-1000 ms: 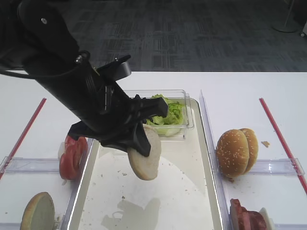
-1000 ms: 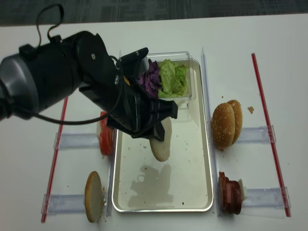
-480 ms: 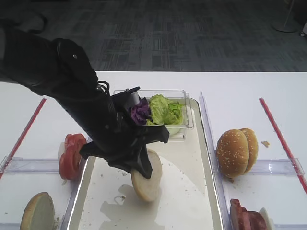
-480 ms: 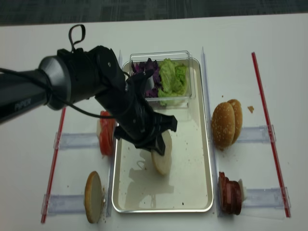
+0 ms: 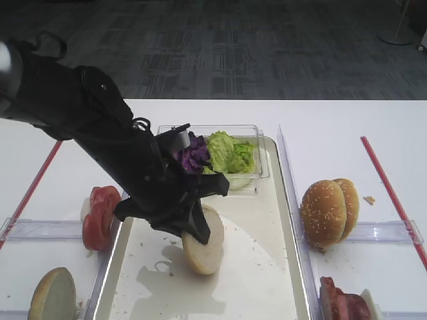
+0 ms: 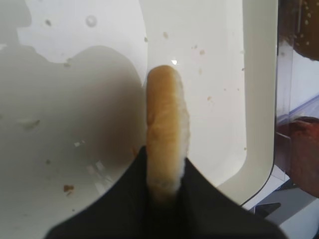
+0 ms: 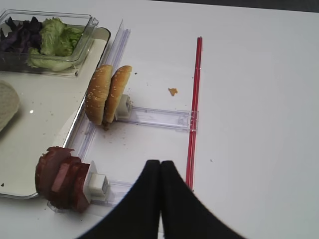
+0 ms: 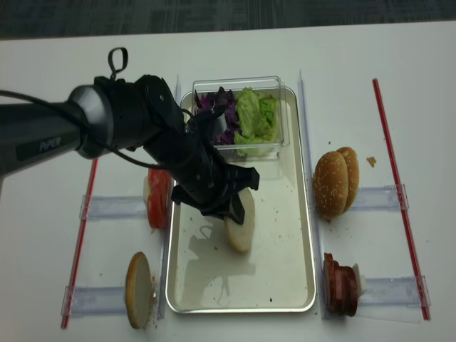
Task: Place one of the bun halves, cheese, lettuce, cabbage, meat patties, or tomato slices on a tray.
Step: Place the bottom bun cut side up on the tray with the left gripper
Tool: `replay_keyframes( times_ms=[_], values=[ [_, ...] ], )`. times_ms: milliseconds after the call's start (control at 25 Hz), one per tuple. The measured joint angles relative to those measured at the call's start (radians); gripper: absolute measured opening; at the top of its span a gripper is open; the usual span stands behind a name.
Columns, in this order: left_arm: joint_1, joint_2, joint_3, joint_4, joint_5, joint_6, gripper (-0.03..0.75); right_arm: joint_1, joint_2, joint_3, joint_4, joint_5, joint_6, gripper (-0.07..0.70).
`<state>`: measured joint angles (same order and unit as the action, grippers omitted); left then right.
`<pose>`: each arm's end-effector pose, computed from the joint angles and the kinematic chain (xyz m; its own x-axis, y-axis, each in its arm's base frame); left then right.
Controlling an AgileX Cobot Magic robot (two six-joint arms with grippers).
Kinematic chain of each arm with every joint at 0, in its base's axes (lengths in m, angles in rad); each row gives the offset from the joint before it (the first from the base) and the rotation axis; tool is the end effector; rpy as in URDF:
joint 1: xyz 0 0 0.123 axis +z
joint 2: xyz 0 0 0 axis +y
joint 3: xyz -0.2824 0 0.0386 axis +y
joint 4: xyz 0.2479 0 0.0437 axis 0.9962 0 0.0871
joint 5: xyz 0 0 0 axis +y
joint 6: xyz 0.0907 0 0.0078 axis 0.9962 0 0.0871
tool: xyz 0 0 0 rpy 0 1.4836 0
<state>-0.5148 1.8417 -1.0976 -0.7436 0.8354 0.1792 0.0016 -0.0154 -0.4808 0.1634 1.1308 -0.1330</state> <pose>0.2757 -0.2085 0.1724 -0.9808 0.1921 -0.0347 0.1803 0.8231 -0.5385 -0.0087 0.0134 0.2671 -0.5070 -0.0630 -0.8596 -0.1598 0.9869 0.0220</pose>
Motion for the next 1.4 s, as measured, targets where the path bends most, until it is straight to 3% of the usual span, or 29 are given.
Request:
replay_keyframes(
  times_ms=[680,800,1120,1400],
  values=[
    [0.014,0.000,0.009,0.002,0.002,0.003,0.050,0.000,0.000,0.000,0.000,0.000,0.000,0.364],
    [0.014,0.000,0.009,0.002,0.002,-0.004,0.097,0.000,0.000,0.000,0.000,0.000,-0.003,0.364],
    [0.014,0.000,0.009,0.010,0.002,-0.043,0.322,0.000,0.000,0.000,0.000,0.000,-0.004,0.364],
    [0.014,0.000,0.009,0.049,0.000,-0.068,0.361,0.000,0.000,0.000,0.000,0.000,-0.004,0.364]
  ],
)
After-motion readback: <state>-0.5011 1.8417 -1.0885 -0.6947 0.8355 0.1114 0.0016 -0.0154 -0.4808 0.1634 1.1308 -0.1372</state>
